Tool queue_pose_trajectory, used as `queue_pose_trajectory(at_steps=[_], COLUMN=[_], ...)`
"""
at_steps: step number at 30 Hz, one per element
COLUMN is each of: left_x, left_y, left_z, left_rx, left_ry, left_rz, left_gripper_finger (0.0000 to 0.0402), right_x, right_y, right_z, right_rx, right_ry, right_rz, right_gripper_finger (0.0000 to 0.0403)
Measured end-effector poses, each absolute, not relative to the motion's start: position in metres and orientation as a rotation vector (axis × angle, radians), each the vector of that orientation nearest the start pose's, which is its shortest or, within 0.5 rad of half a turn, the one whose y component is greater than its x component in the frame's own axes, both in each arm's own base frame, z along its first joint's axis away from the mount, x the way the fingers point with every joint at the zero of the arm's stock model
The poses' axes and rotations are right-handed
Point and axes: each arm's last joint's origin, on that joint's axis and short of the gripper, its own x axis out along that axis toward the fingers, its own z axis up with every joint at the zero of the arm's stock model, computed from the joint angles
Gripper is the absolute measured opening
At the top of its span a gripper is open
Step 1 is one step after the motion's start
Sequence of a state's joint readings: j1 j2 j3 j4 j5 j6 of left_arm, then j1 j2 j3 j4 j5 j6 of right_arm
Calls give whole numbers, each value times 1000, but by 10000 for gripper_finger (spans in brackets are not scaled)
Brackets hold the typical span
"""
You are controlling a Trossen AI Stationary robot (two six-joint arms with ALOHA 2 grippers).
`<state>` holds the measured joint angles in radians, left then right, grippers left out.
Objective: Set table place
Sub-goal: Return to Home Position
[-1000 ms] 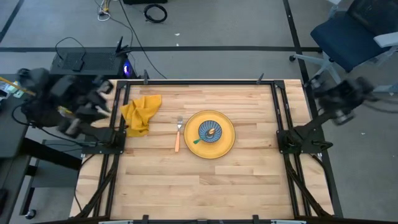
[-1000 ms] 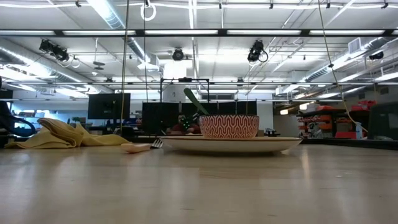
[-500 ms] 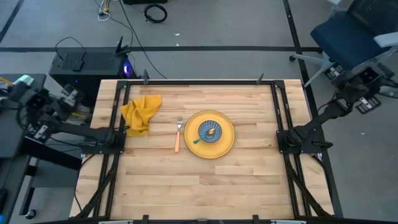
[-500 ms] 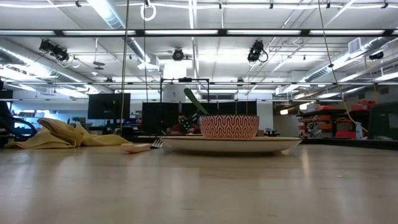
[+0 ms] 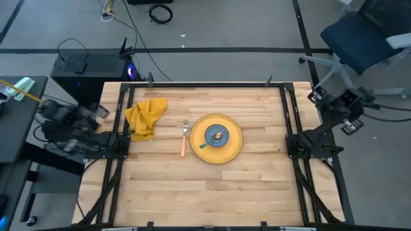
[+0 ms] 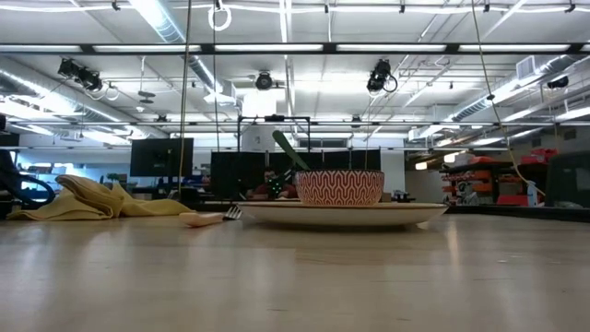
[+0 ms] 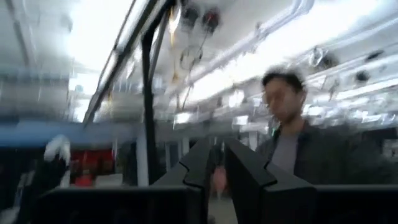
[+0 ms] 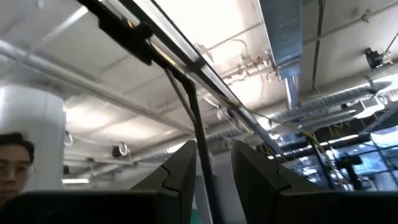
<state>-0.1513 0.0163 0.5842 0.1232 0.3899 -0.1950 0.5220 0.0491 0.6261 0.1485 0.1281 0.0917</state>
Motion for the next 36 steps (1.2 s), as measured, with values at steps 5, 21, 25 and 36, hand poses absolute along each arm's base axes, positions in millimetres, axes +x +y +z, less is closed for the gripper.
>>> queue_pose_trajectory(at_steps=[5,21,25,36], left_x=[22,60,61,68], left_y=[-15,-21,-21,-22], left_z=[324,240,236,230], left_rx=[-72,-198,-219,-243], left_ry=[-719,-753,-743,-640], left_rz=[-588,-659,-659,-647], left_gripper_finger=[60,53,59,52], right_x=[14,46,54,61], right_y=[4,22,26,30], right_z=[339,284,259,234], right_rx=[391,494,541,537], right_ry=[-723,-684,-715,-703], right_rz=[430,473,468,467], right_gripper_finger=[110,110,110,110])
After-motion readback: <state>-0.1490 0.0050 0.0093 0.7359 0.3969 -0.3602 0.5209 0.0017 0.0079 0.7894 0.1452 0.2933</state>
